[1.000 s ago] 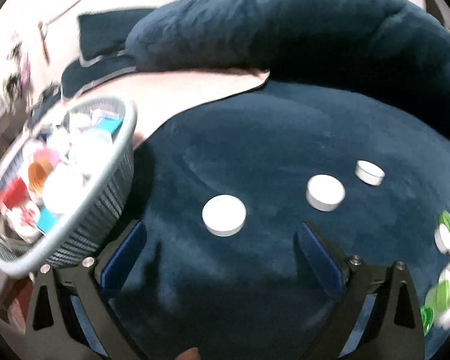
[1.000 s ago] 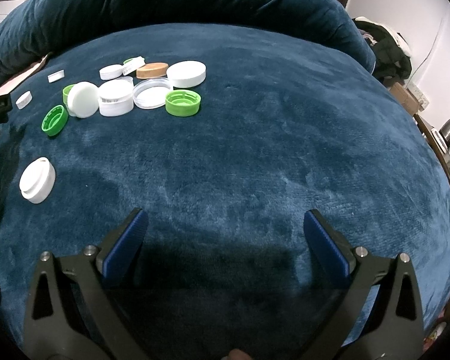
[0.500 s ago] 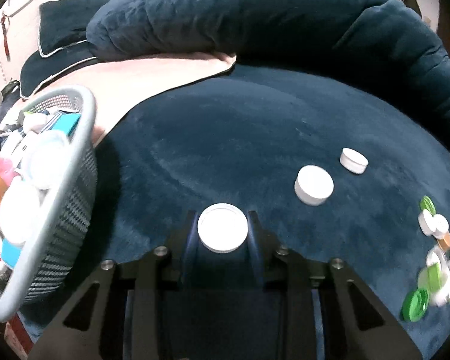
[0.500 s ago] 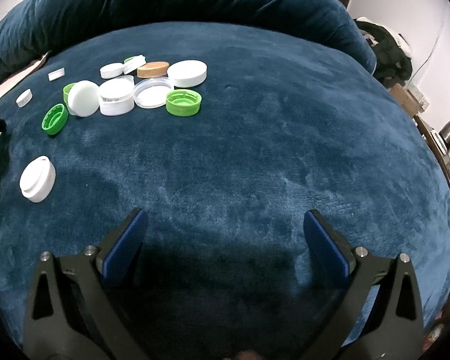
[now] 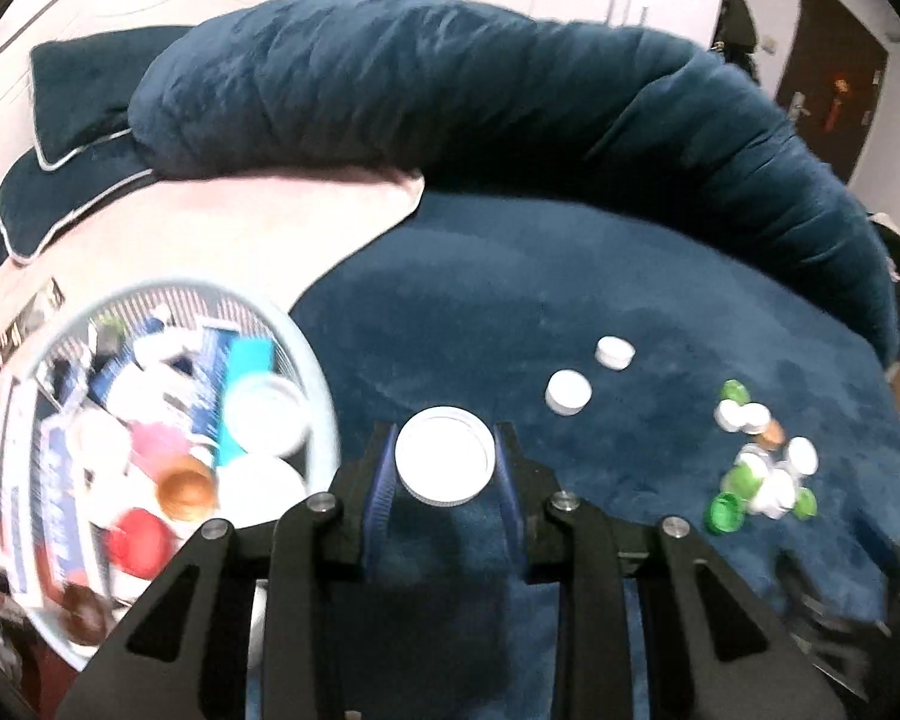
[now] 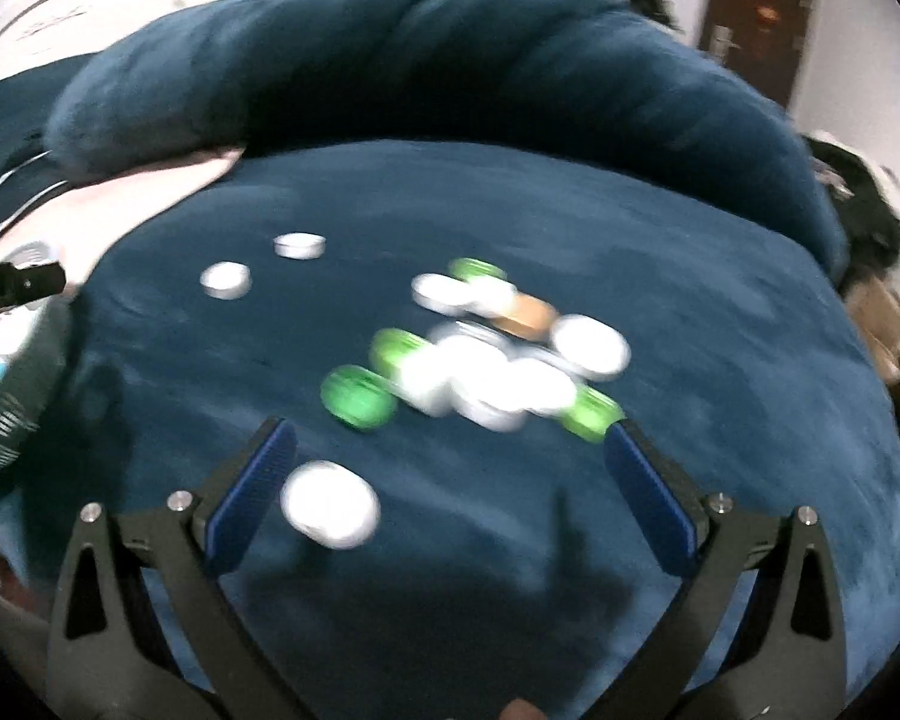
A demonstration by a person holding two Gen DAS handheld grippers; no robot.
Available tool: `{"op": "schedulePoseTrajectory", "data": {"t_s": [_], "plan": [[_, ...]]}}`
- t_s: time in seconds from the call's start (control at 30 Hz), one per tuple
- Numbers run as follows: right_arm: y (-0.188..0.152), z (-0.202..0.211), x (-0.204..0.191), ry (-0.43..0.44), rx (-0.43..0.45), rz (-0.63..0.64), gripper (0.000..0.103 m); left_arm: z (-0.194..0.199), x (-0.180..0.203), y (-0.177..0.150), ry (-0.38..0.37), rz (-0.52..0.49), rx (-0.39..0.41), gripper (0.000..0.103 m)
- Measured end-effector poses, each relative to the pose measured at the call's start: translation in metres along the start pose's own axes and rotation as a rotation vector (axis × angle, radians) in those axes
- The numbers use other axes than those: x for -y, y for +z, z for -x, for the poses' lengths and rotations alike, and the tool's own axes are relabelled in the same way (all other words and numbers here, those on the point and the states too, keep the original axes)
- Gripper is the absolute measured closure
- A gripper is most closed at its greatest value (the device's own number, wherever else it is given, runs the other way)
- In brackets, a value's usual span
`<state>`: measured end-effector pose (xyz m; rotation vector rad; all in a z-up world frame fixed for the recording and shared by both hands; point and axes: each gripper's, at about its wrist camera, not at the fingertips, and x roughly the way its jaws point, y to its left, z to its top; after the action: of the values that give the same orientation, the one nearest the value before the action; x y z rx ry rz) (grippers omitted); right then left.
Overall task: Organize objects
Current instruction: 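Carry the white cap toward the mesh basket with the left gripper while the right gripper grasps another white cap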
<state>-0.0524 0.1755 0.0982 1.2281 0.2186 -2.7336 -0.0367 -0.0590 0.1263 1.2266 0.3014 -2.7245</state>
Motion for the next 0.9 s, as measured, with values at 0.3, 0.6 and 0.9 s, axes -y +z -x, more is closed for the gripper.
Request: {"op": "schedulePoseTrajectory", "data": {"t_s": [0.3, 0.6, 0.9], "plan": [[0.041, -0.073, -0.073, 0.169, -0.083, 0.028, 0.000, 0.038, -0.049, 0.021, -0.015, -0.029, 0.006, 0.070], [0.057, -0.122, -0.095, 0.199, -0.149, -0.002, 0.027, 0.023, -0.072, 0.015, -0.023, 0.091, -0.029, 0.070], [0.043, -0.092, -0.089, 0.228, -0.139, 0.023, 0.073, 0.016, -0.070, 0.012, -0.020, 0.091, -0.047, 0.070]]}}
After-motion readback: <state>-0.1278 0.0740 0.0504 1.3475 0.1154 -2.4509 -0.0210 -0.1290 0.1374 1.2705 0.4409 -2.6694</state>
